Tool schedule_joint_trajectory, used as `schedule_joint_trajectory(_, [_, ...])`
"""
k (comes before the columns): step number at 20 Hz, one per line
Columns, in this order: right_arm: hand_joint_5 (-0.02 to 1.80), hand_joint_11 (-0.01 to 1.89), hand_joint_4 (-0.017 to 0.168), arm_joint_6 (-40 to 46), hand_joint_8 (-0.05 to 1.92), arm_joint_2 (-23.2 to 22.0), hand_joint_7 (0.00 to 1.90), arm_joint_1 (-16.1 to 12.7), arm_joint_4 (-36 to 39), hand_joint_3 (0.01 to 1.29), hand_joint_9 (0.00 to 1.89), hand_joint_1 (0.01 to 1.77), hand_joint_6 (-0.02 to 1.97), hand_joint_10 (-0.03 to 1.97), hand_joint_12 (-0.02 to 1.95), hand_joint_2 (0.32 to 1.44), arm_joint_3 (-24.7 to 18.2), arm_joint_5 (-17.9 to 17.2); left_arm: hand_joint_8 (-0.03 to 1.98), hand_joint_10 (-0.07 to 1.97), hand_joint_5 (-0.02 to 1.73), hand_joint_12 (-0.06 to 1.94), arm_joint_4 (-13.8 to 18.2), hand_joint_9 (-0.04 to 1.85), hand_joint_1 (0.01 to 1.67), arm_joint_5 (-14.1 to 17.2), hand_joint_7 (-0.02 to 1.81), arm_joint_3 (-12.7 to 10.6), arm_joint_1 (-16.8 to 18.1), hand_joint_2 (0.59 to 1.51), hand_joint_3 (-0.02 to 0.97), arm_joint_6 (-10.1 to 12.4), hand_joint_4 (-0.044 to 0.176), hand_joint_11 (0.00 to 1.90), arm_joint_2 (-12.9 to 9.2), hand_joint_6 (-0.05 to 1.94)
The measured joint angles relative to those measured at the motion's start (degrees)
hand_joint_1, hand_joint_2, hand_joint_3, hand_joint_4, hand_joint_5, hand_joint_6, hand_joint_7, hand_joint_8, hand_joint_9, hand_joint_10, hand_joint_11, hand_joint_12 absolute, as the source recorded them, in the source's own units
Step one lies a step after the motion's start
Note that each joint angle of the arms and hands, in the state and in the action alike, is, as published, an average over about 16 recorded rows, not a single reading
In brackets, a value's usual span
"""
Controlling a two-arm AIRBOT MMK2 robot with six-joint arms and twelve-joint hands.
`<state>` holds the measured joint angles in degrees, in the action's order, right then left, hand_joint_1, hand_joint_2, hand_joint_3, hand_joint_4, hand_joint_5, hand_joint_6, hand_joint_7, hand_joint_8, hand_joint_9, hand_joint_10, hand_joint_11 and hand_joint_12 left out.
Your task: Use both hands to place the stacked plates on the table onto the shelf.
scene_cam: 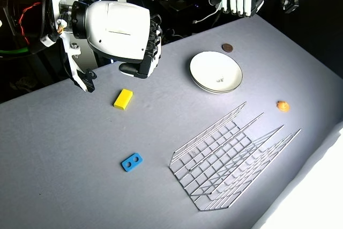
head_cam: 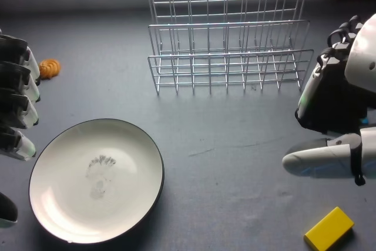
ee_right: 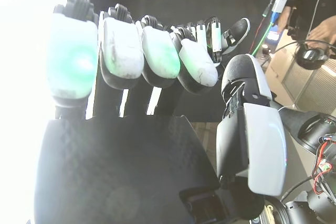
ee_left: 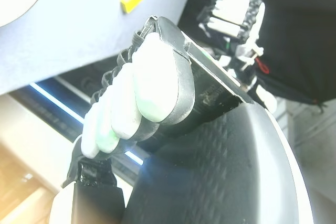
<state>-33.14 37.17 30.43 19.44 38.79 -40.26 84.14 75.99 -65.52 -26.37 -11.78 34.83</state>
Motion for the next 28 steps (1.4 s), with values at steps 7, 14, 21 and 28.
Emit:
schedule_joint_trajectory(7, [0.34,0.39,-0.003,0.03,0.41,0.0,0.33,0.12,0.1,0.03,0.34,0.12,0.43,0.42,0.39,1.12,0.0,-0.17,0.36,0.37,0.31,0.35,0.18,0.35,0.03,0.11,0.32,-0.21,0.0,1.07,0.032,-0.02,0.016,0.36,0.0,0.35])
schedule_joint_trajectory(14, [0.02,0.02,-0.003,0.09,0.01,0.0,0.02,0.23,0.3,0.02,0.01,0.54,0.02,0.01,0.07,1.04,-0.02,-0.47,-0.01,0.01,0.01,0.0,0.31,0.01,0.02,0.71,0.01,0.09,-0.13,1.059,0.022,-0.47,0.002,0.02,0.0,0.0])
schedule_joint_trajectory(21, [0.01,0.02,-0.003,0.14,0.01,0.0,0.02,0.26,0.5,0.02,0.02,1.02,0.02,0.0,0.22,0.94,-0.07,-0.64,-0.01,0.01,0.02,-0.01,2.54,0.02,0.02,1.6,0.02,0.82,0.03,1.066,0.024,-0.19,0.0,0.01,0.0,-0.01])
schedule_joint_trajectory(28, [0.02,0.01,-0.003,0.15,0.01,0.33,0.02,-1.29,0.96,0.02,0.01,1.13,0.02,0.0,0.39,0.92,-0.12,0.87,-0.01,0.01,0.02,-0.01,5.8,0.02,0.02,1.92,0.02,1.58,0.33,1.071,0.025,1.8,0.0,0.01,-0.16,-0.01])
